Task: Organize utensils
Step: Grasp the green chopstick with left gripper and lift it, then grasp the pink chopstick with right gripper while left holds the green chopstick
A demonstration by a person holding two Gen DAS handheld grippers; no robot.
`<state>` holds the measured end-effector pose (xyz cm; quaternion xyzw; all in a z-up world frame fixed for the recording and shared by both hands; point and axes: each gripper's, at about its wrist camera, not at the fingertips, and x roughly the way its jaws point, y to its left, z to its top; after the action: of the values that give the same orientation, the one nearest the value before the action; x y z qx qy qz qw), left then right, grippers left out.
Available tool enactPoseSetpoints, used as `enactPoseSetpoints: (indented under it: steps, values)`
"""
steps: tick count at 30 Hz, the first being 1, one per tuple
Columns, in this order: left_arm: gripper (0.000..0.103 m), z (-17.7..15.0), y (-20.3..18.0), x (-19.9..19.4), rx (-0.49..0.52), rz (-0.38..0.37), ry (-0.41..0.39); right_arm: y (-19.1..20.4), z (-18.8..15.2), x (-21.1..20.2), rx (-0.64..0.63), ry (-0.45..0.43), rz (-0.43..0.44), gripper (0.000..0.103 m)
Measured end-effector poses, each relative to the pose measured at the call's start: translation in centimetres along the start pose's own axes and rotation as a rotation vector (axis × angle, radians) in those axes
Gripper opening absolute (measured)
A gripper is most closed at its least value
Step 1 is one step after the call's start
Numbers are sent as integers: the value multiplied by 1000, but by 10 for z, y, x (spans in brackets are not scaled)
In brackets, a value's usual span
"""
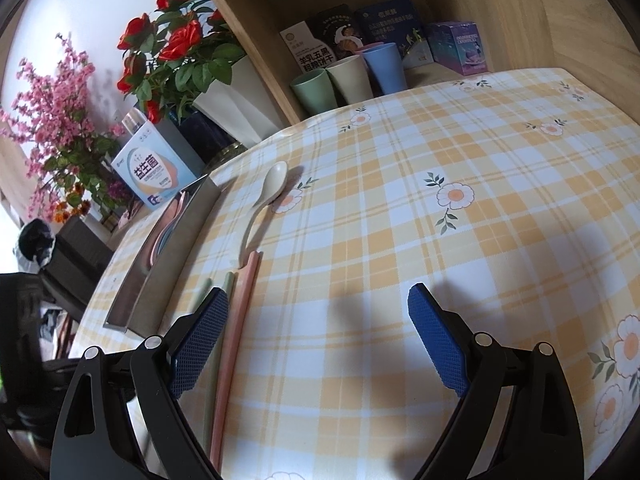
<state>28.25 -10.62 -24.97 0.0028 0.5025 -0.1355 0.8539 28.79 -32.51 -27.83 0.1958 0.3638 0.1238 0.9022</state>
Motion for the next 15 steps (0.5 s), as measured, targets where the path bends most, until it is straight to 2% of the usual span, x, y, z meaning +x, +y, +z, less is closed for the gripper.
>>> enactPoseSetpoints:
  steps: [4, 6, 7, 15]
  values:
    - [6, -5, 2, -21, 20, -32, -46, 10, 0, 3, -57, 23, 2, 88]
    - [6, -8, 5, -28, 17, -44, -62, 17, -2, 5, -98, 36, -11, 78]
    - [6, -9, 8, -31, 12, -50, -68, 21, -3, 6, -116, 45, -21, 77]
    - [6, -13, 31, -46, -56, -85, -112, 56, -11, 17, -297, 120, -113, 76]
